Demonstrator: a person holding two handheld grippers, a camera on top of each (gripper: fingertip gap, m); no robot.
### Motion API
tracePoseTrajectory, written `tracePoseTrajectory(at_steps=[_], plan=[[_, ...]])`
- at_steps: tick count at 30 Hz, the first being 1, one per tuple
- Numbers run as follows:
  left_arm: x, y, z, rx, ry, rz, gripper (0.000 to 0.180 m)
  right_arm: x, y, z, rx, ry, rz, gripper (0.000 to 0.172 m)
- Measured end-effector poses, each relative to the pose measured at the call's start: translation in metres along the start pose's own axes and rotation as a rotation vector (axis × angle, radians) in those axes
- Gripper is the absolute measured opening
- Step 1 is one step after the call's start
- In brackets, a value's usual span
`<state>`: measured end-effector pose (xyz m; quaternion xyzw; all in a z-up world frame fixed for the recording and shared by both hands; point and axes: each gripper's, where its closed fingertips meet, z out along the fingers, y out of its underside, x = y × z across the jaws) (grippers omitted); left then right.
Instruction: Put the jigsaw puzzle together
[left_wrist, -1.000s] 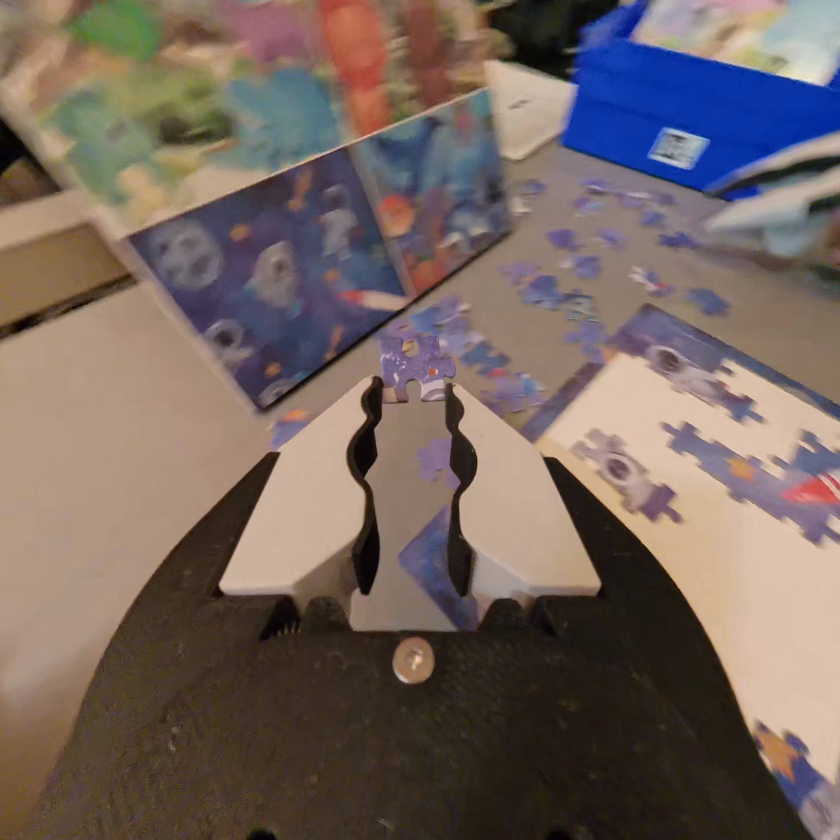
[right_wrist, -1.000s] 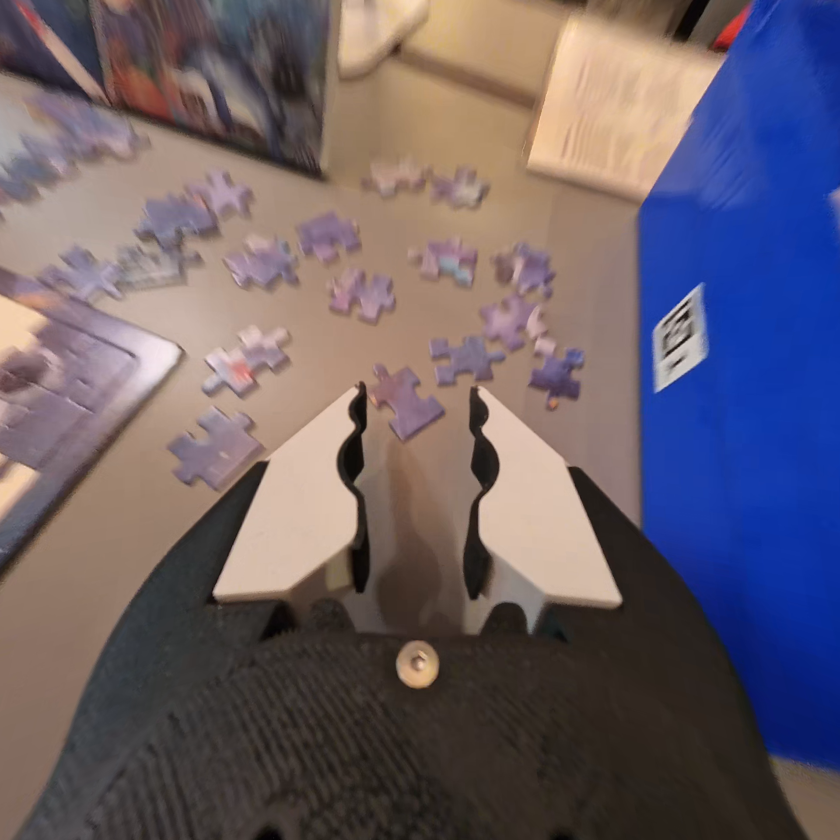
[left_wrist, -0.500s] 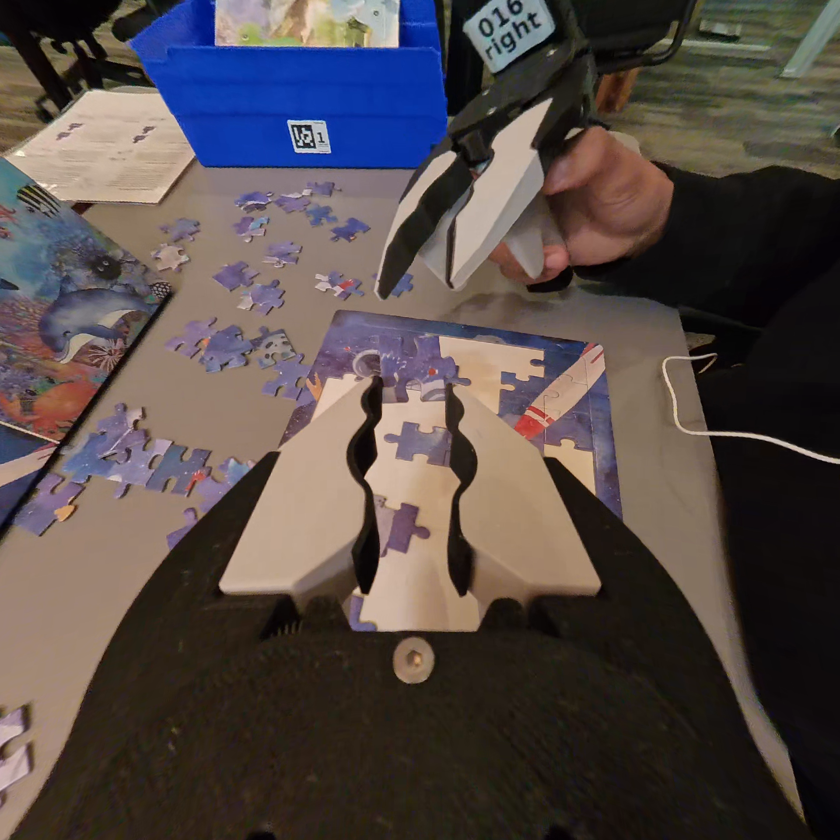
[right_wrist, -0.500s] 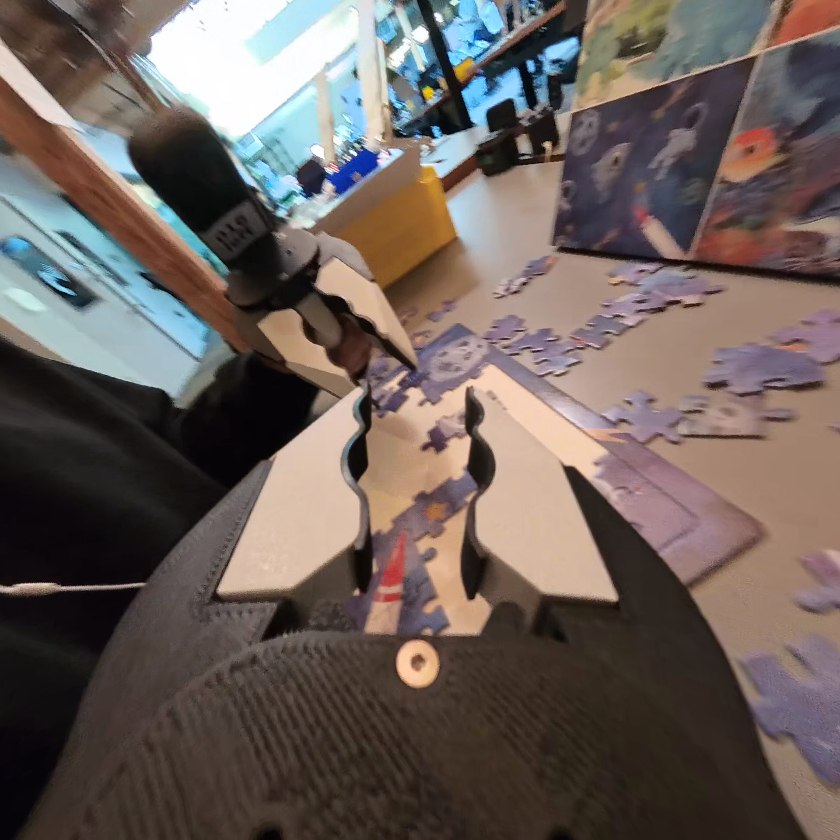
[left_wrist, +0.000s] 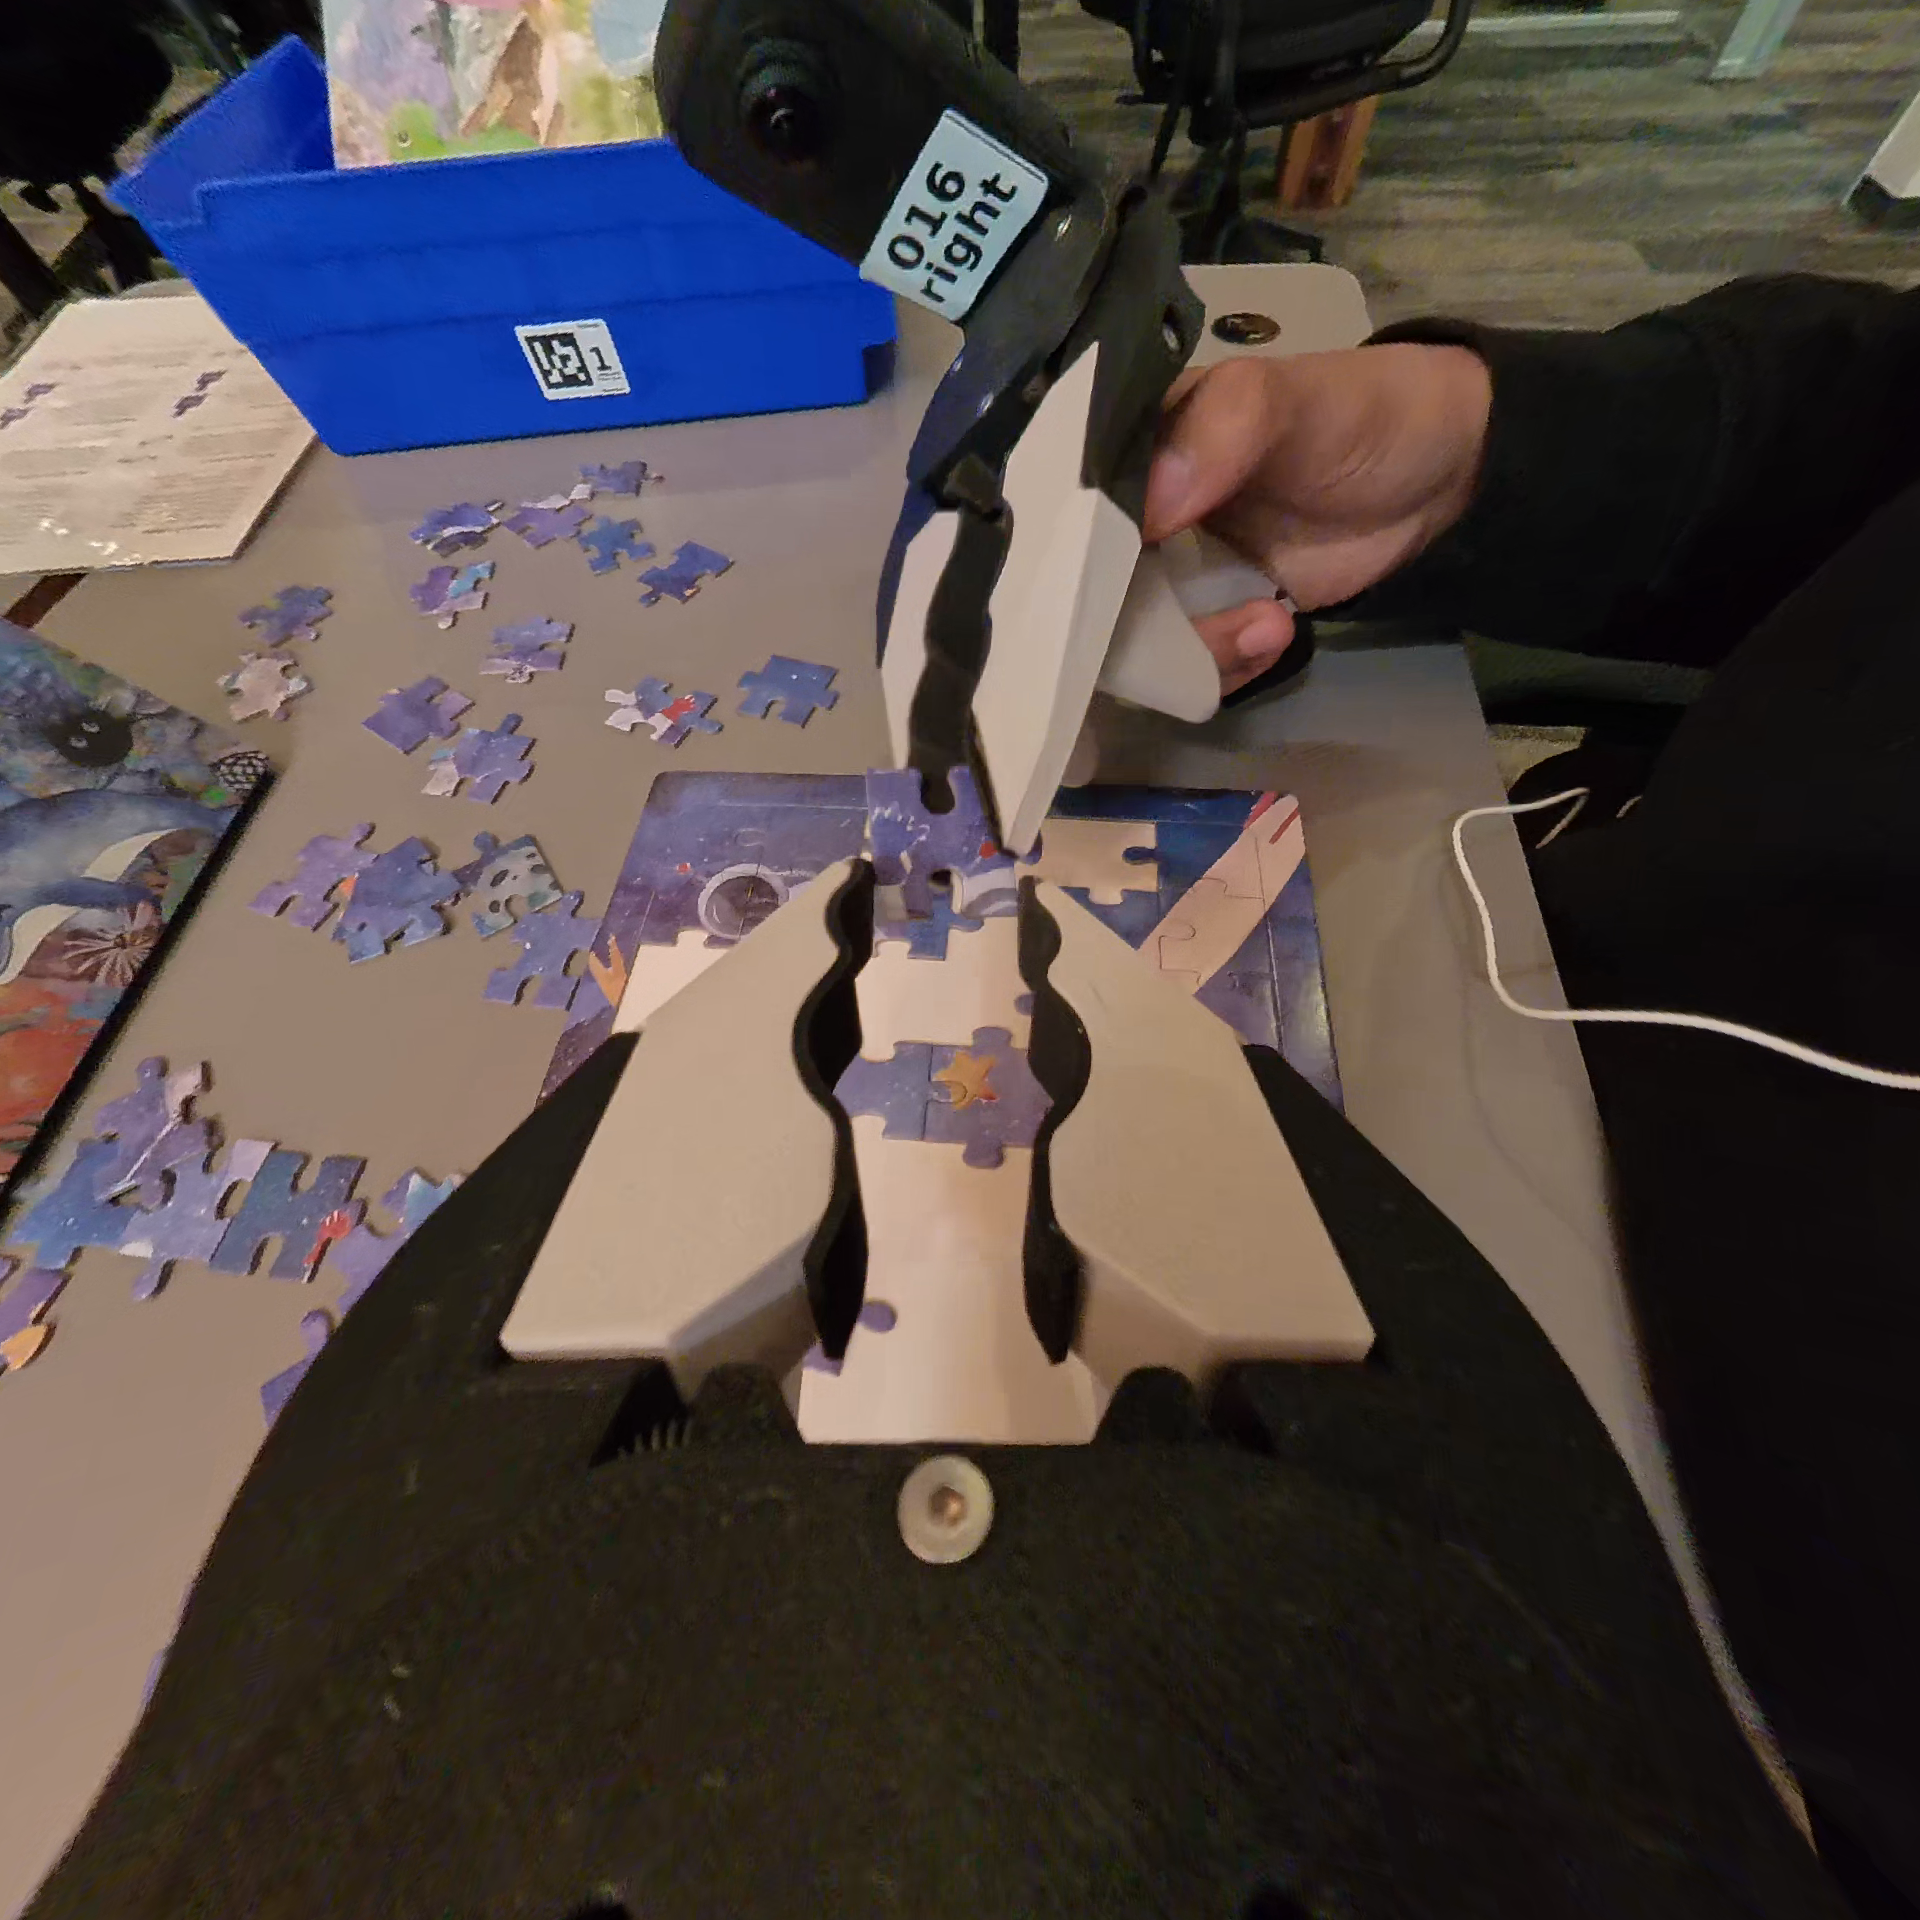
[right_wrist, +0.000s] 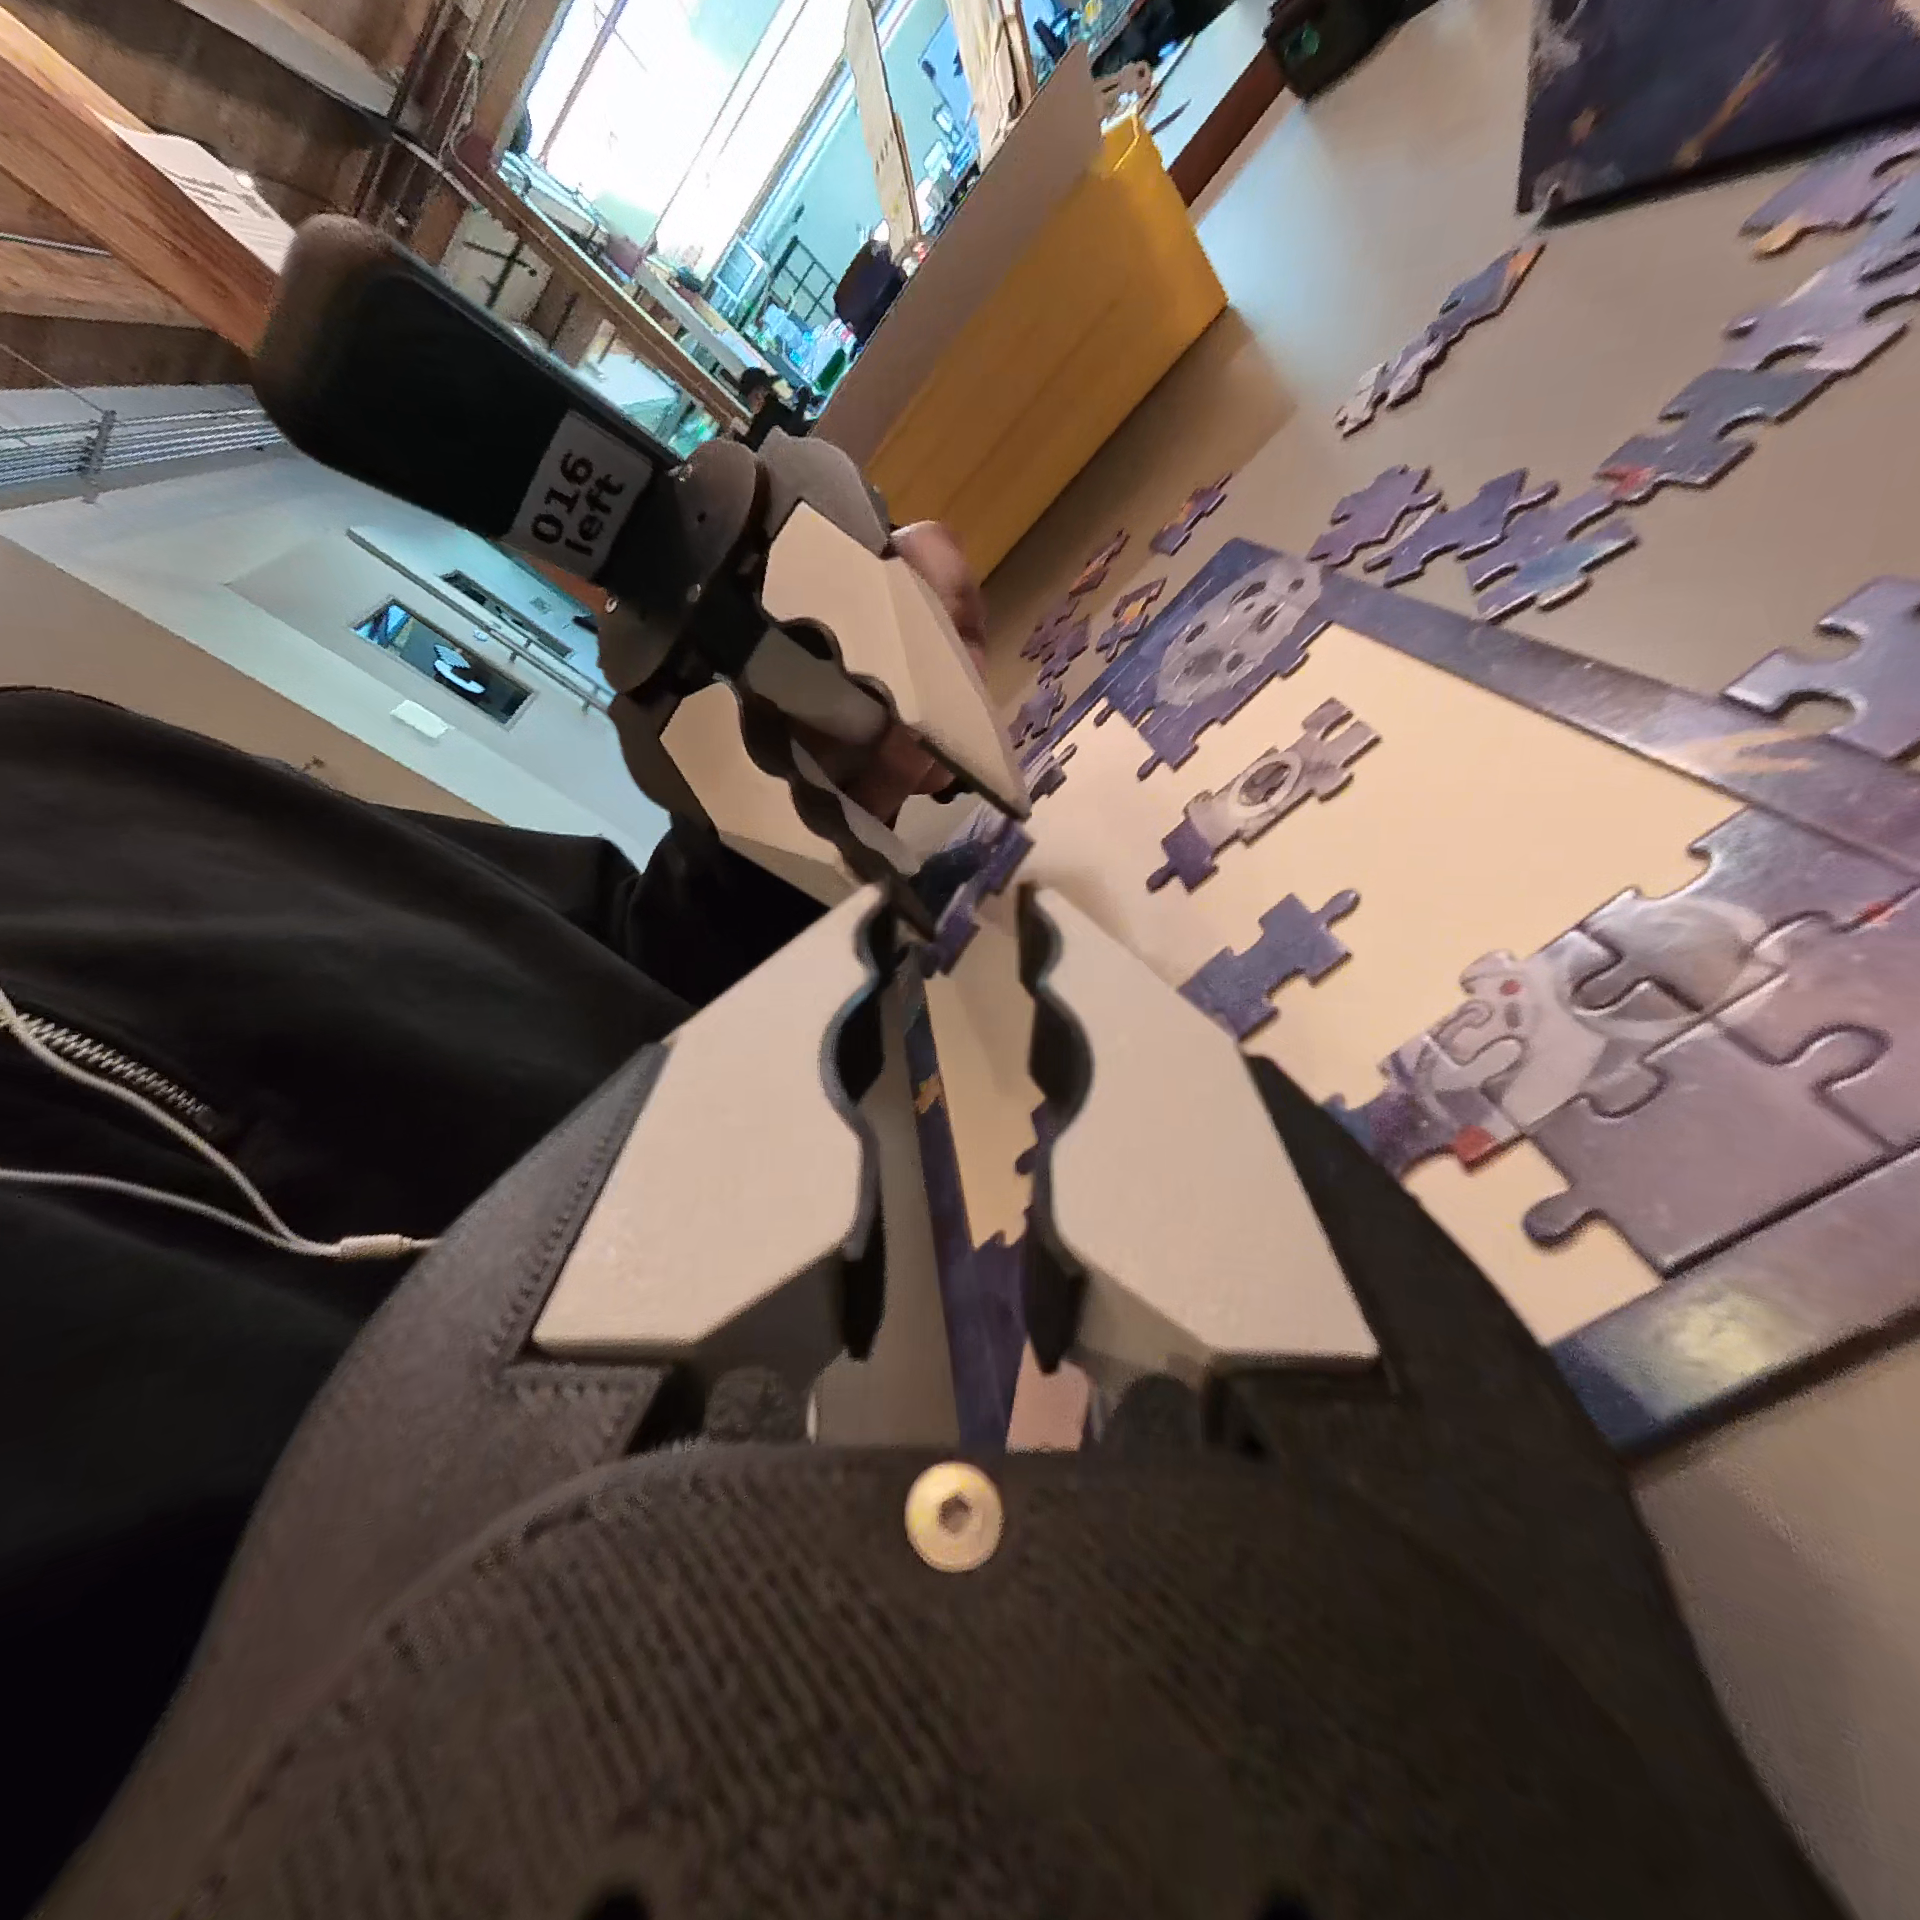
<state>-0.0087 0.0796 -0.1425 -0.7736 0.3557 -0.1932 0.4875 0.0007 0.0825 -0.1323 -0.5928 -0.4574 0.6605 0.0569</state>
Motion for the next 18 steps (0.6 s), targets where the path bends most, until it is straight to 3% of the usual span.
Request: tracePoseTrajectory(at_steps=[3, 6, 13, 18], plan=[[0.002, -0.002, 0.006, 0.002, -0.005, -0.013, 0.029, -0.002, 0.004, -0.009, -0.002, -0.010, 0.022, 0.000], [-0.005, 0.000, 0.005, 0.005, -0.045, -0.057, 0.033, 0.003, 0.002, -0.032, 0.044, 0.041, 0.051, 0.000], [-0.055, 0.034, -0.007, -0.090, -0.260, -0.271, 0.033, 0.073, 0.025, -0.139, 0.021, 0.592, 0.045, 0.000], [-0.084, 0.057, -0.014, -0.157, -0.413, -0.407, 0.033, 0.086, 0.025, -0.174, 0.054, 0.701, 0.048, 0.007]])
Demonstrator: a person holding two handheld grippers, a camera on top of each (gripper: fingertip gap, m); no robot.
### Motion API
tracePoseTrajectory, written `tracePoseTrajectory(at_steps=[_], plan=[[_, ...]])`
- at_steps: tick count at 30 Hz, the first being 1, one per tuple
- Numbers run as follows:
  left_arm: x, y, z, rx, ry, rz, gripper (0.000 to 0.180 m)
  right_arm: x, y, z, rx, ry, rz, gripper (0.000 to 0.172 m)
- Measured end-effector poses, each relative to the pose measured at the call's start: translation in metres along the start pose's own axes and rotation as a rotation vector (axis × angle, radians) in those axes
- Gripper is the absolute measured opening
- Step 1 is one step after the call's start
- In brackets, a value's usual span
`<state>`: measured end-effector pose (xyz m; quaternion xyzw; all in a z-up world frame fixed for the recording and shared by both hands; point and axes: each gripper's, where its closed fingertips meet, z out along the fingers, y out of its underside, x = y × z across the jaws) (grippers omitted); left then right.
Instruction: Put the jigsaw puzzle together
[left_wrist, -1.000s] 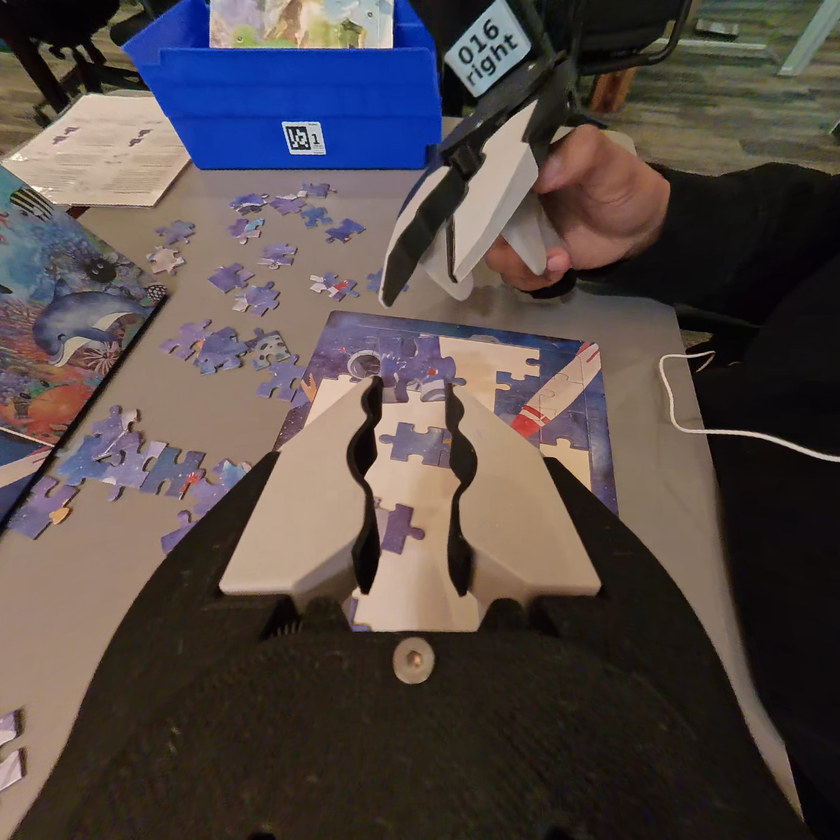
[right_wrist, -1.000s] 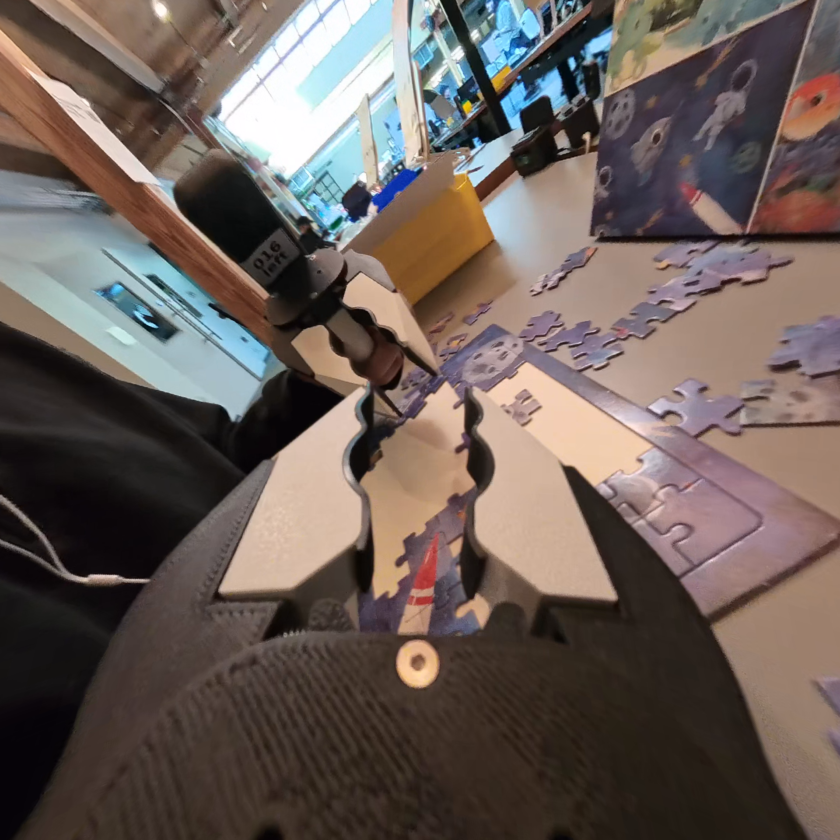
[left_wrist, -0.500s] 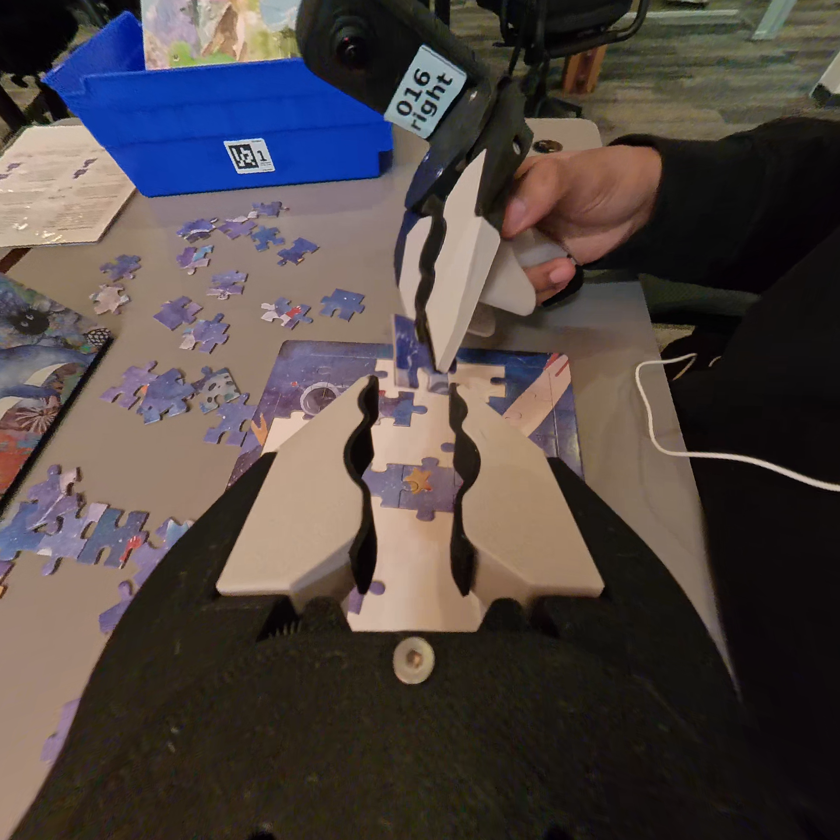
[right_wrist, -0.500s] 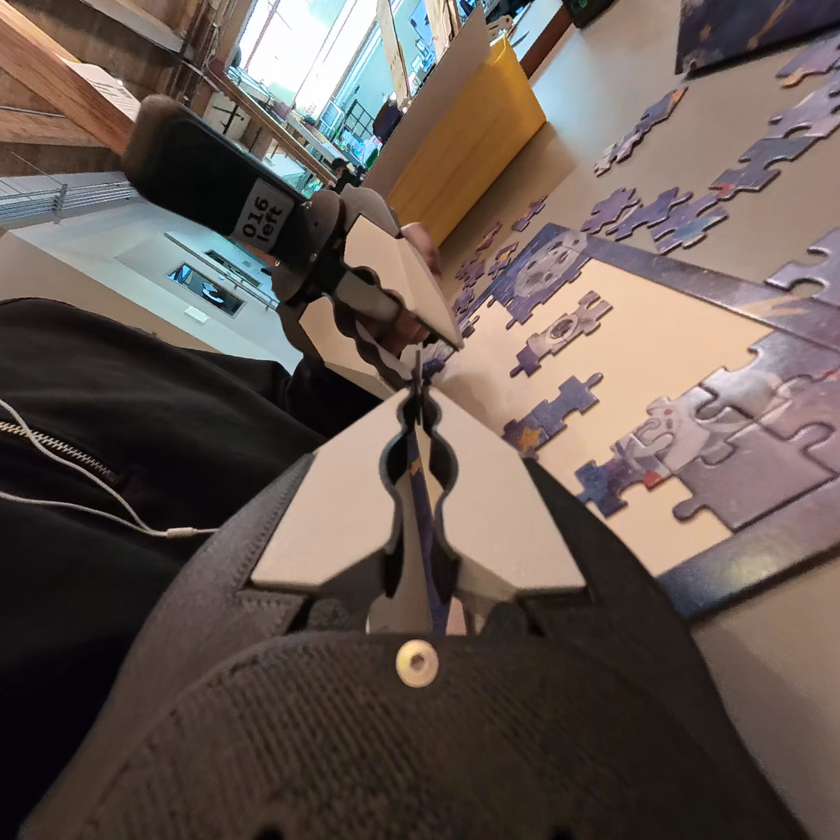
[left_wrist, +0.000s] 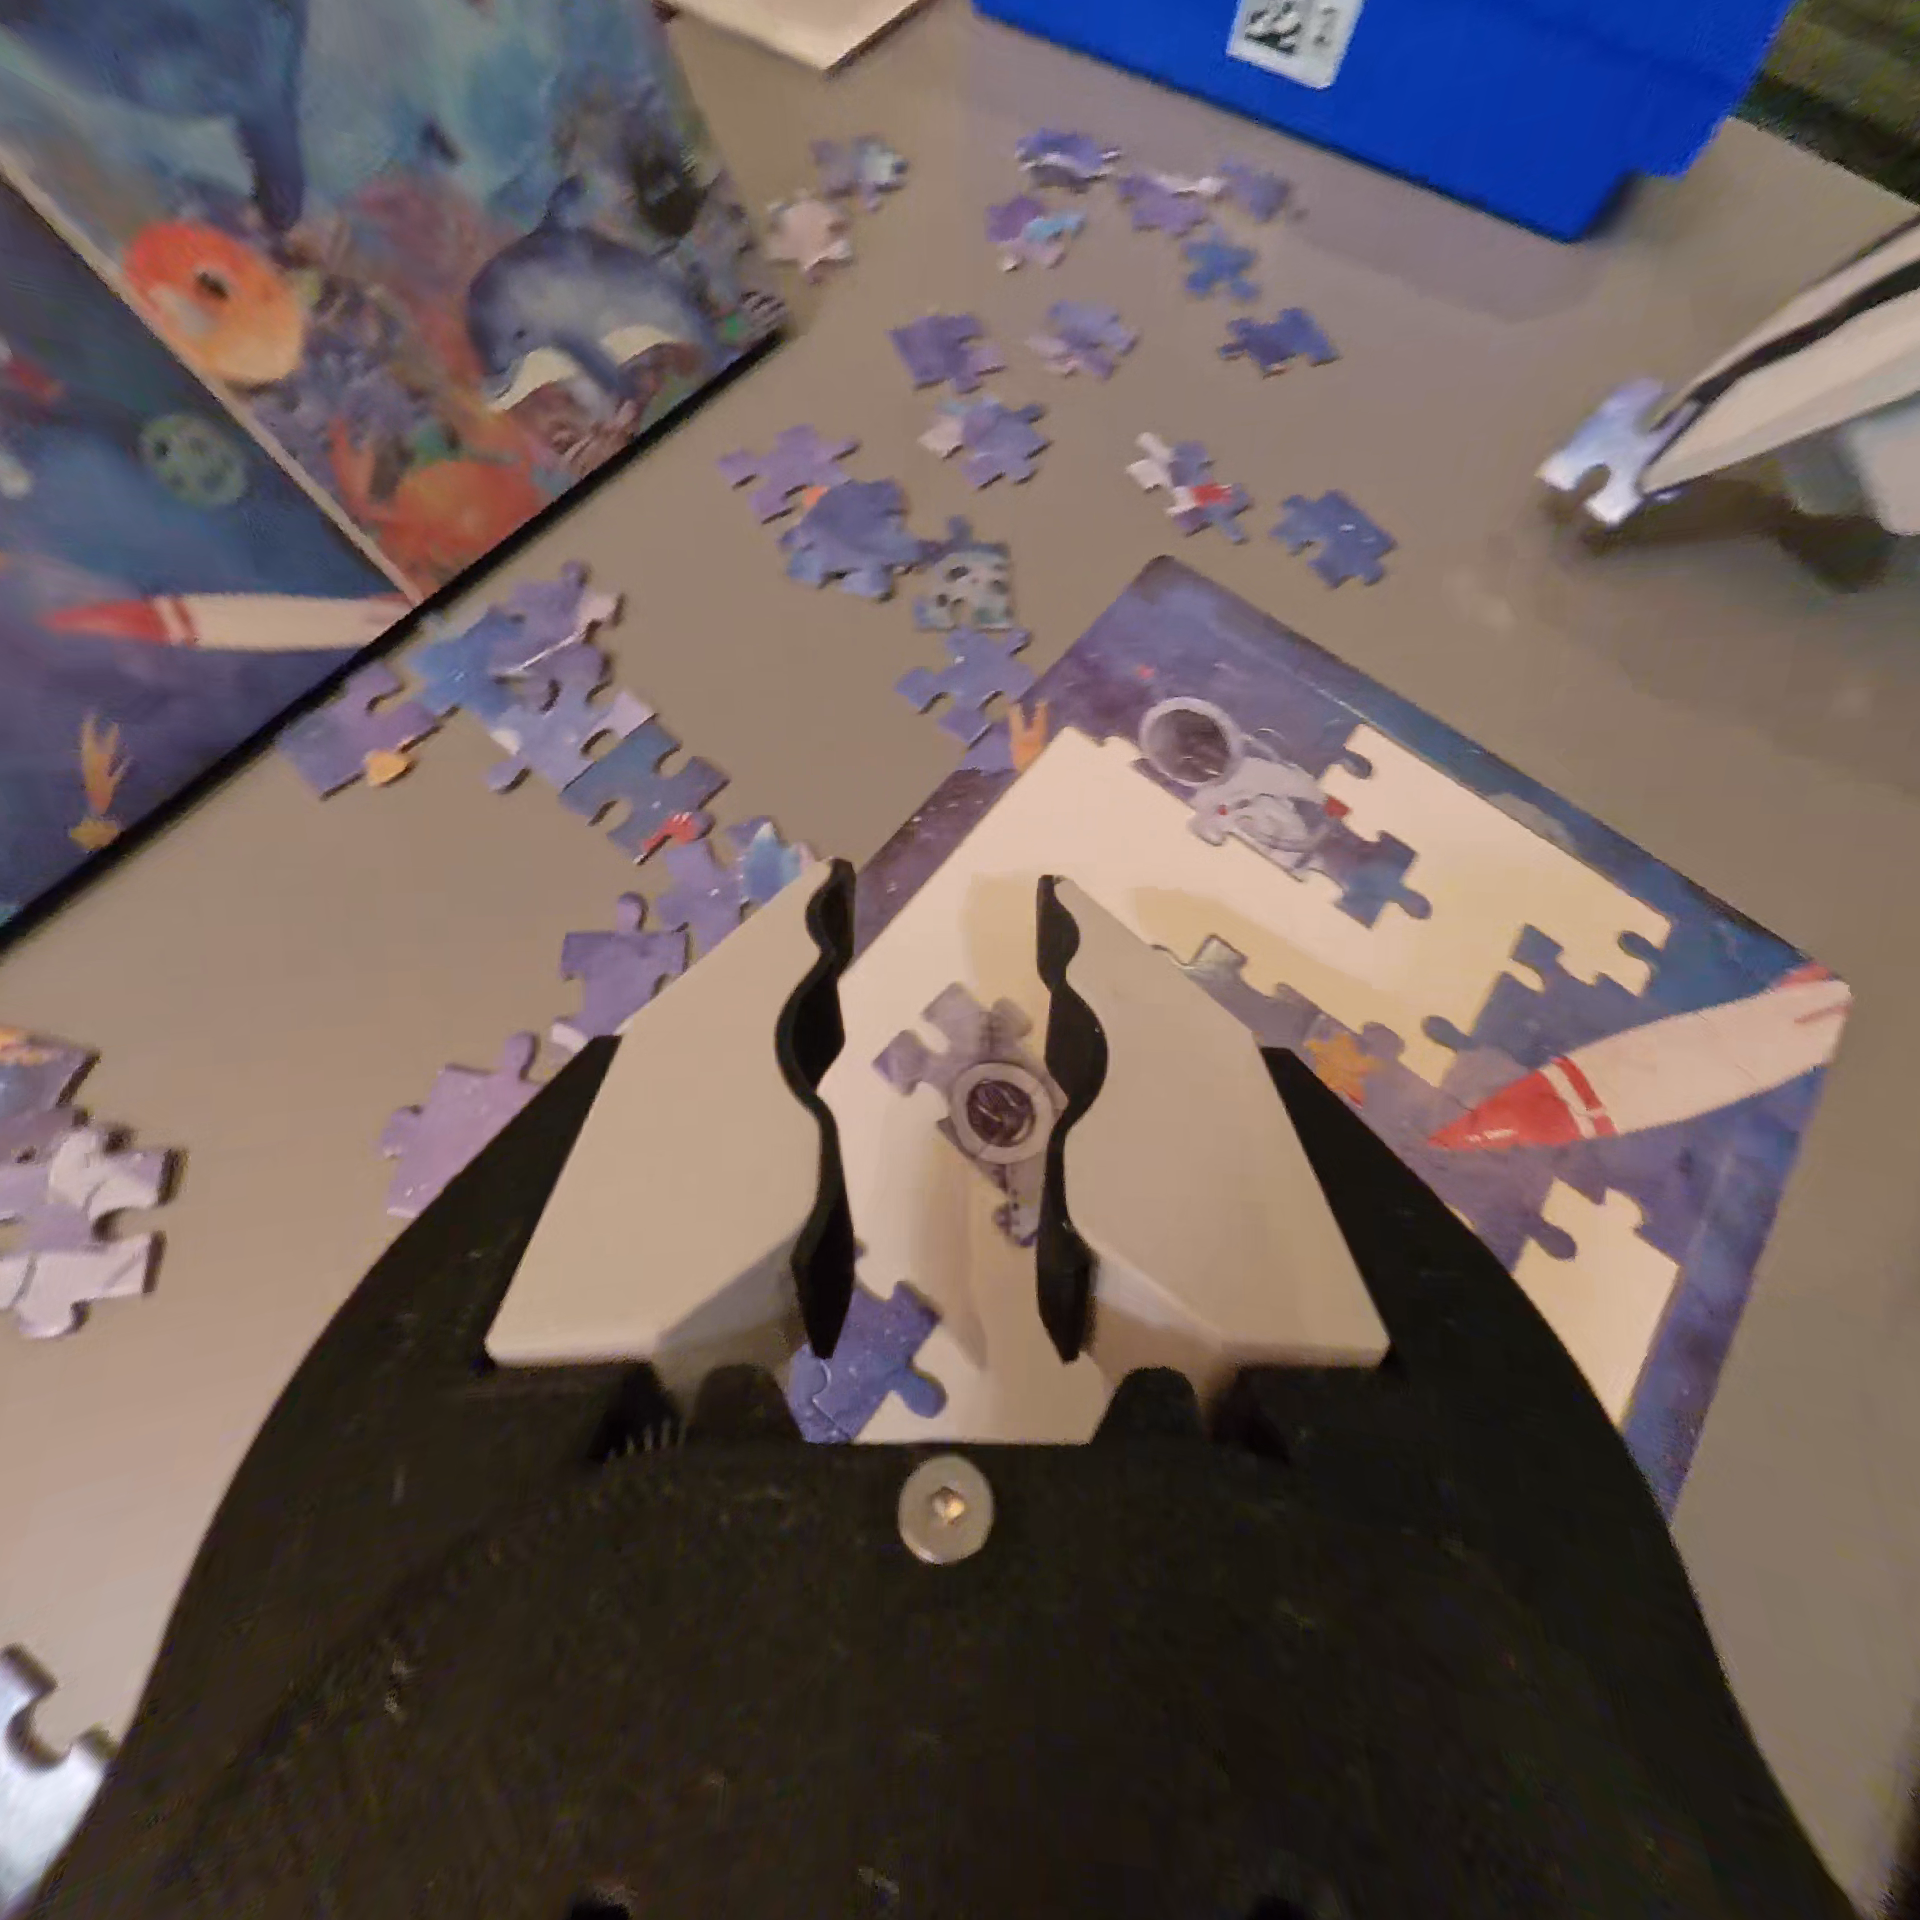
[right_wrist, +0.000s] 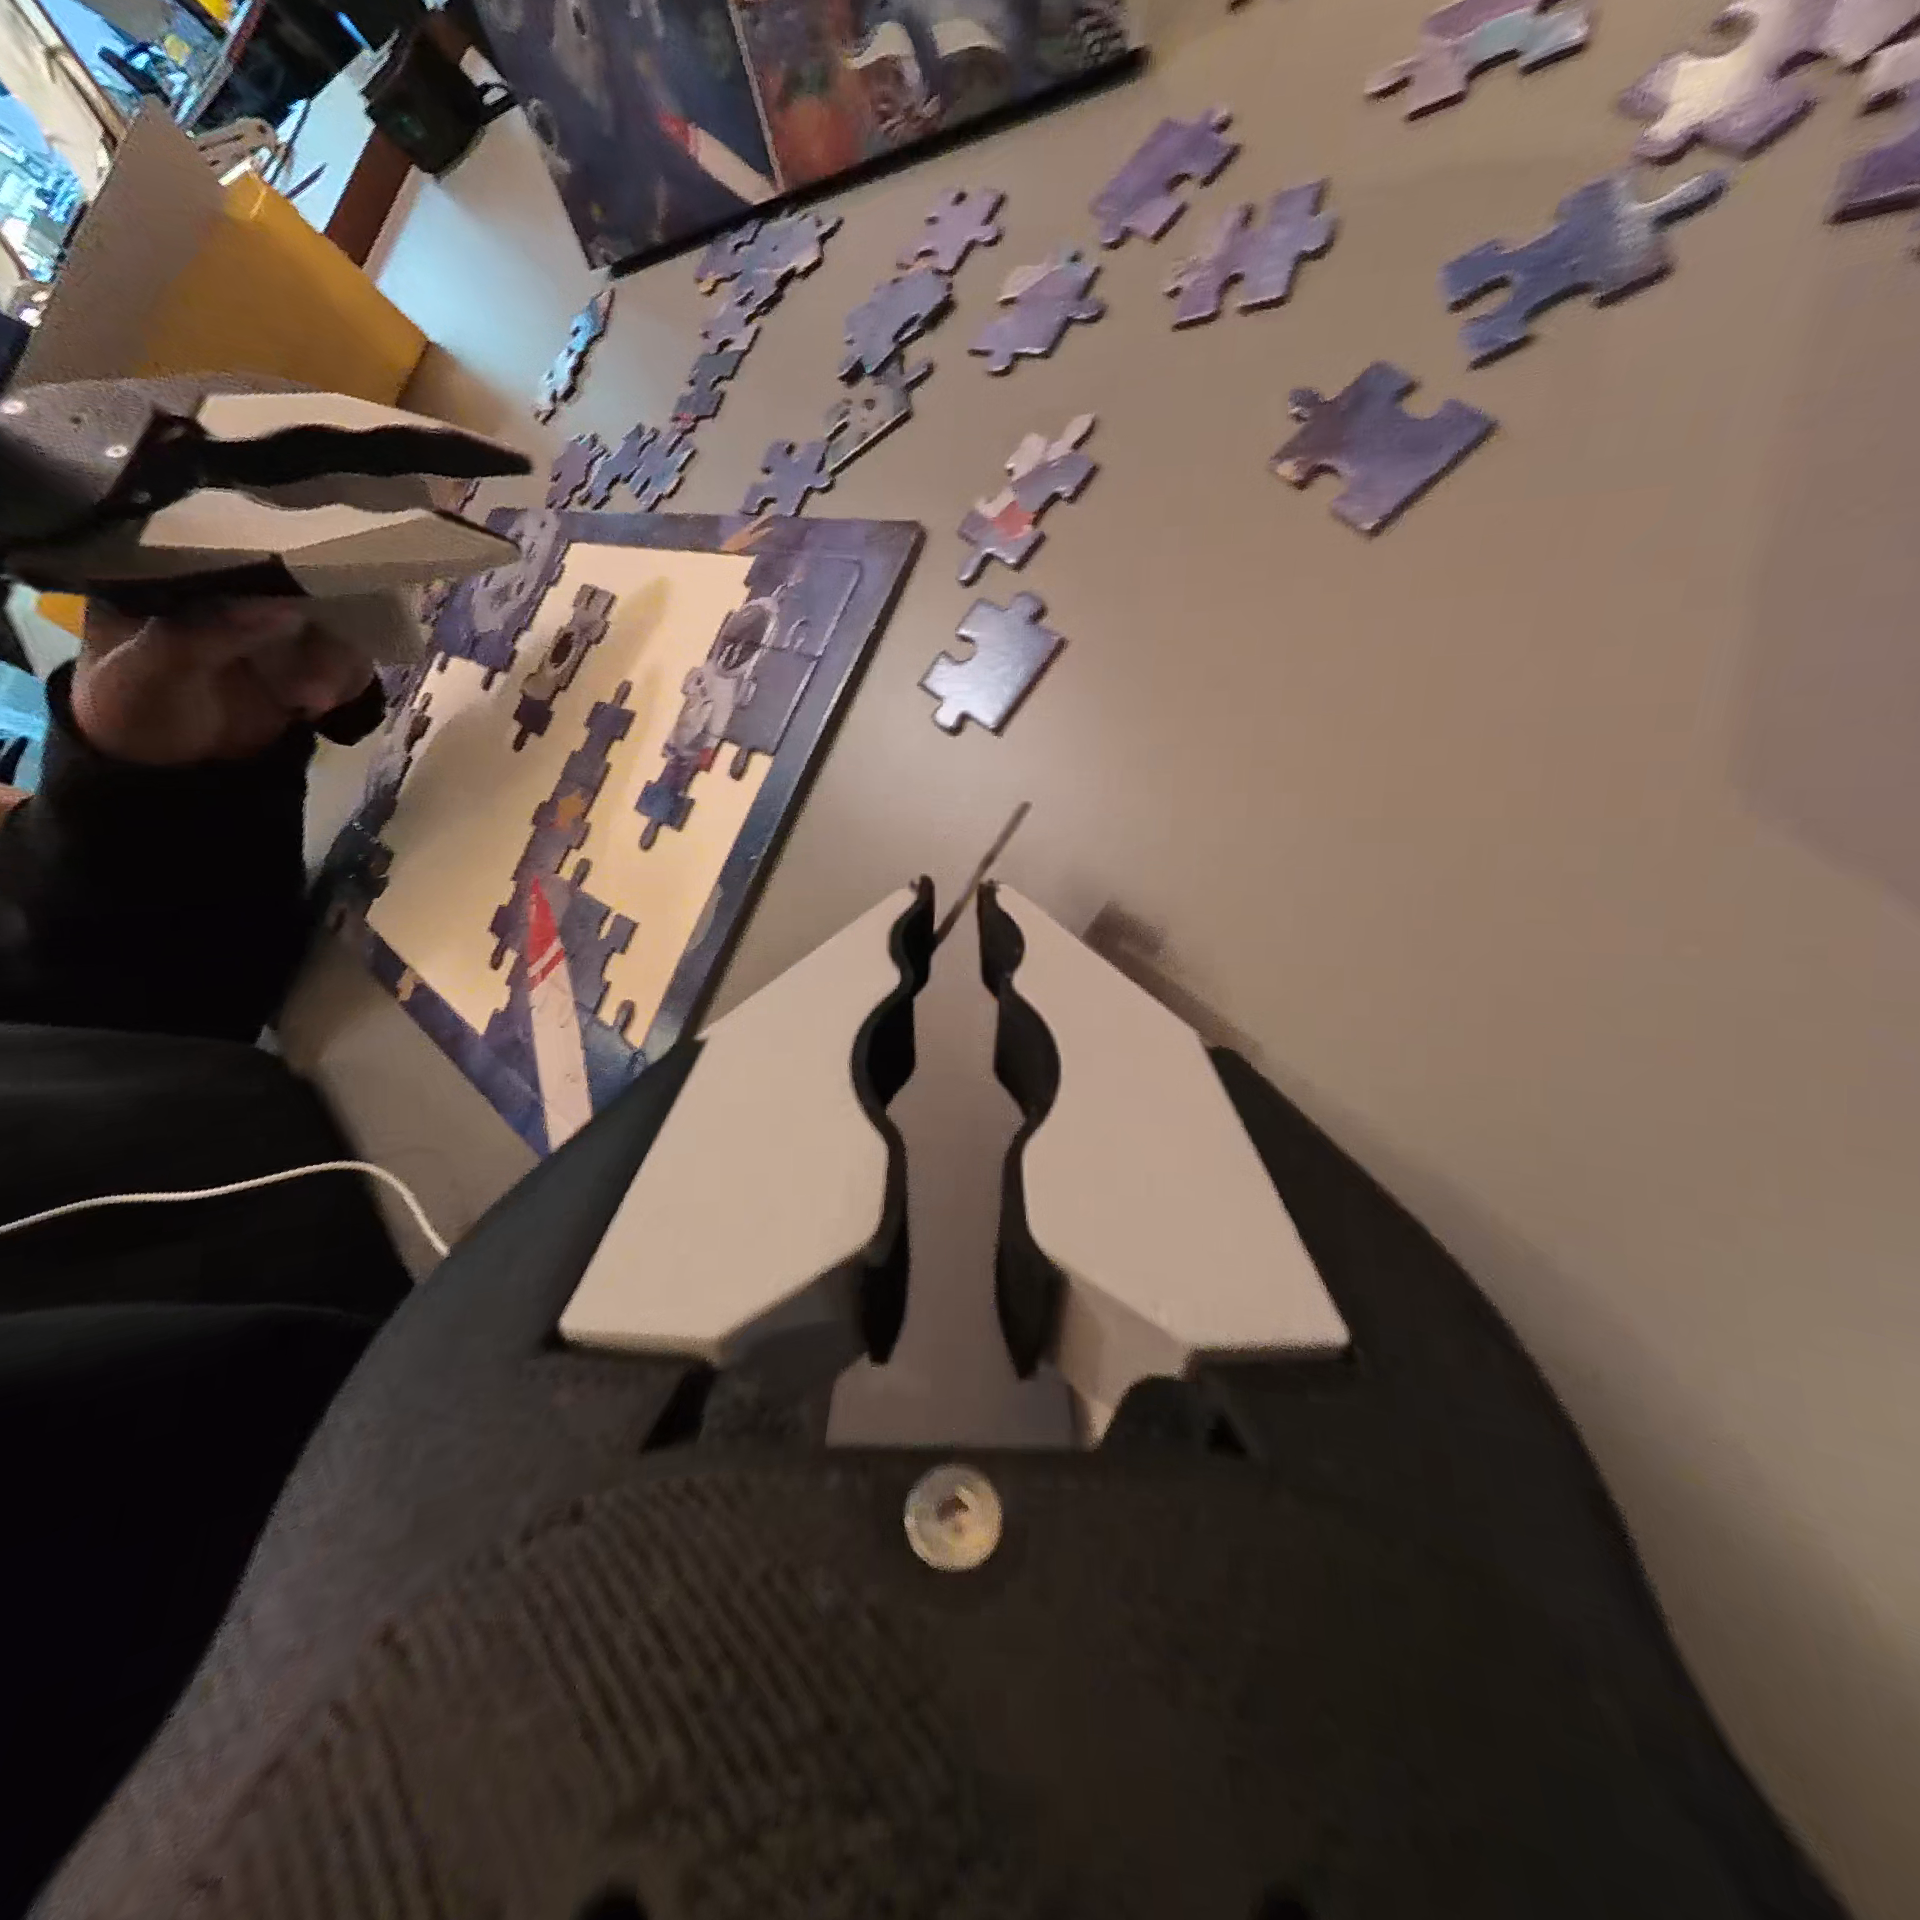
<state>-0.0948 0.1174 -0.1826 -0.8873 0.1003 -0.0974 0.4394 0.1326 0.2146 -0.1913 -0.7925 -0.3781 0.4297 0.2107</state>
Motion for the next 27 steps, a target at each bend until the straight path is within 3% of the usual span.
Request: tracePoseTrajectory(at_steps=[8, 11, 13, 15, 18, 22, 25, 27], plan=[[-0.035, 0.003, 0.013, -0.058, -0.161, -0.150, 0.041, 0.010, -0.034, -0.002, 0.169, 0.076, -0.113, 0.018], [-0.054, 0.001, 0.021, -0.097, -0.251, -0.150, 0.045, 0.016, -0.043, -0.006, 0.253, 0.124, -0.169, 0.024], [-0.059, 0.007, 0.031, -0.163, -0.268, -0.147, 0.038, 0.016, -0.048, -0.012, 0.316, 0.143, -0.204, 0.024], [-0.063, 0.015, 0.040, -0.242, -0.282, -0.151, 0.045, 0.013, -0.053, -0.019, 0.370, 0.148, -0.238, 0.024], [-0.069, 0.009, 0.044, -0.251, -0.332, -0.135, 0.045, 0.010, -0.058, -0.029, 0.438, 0.165, -0.273, 0.023], [-0.071, 0.004, 0.050, -0.263, -0.360, -0.133, 0.049, 0.007, -0.058, -0.031, 0.448, 0.147, -0.285, 0.021], [-0.070, 0.003, 0.054, -0.275, -0.355, -0.131, 0.035, 0.006, -0.058, -0.029, 0.442, 0.141, -0.295, 0.022], [-0.070, 0.003, 0.054, -0.274, -0.354, -0.131, 0.035, 0.005, -0.058, -0.029, 0.439, 0.135, -0.299, 0.022]])
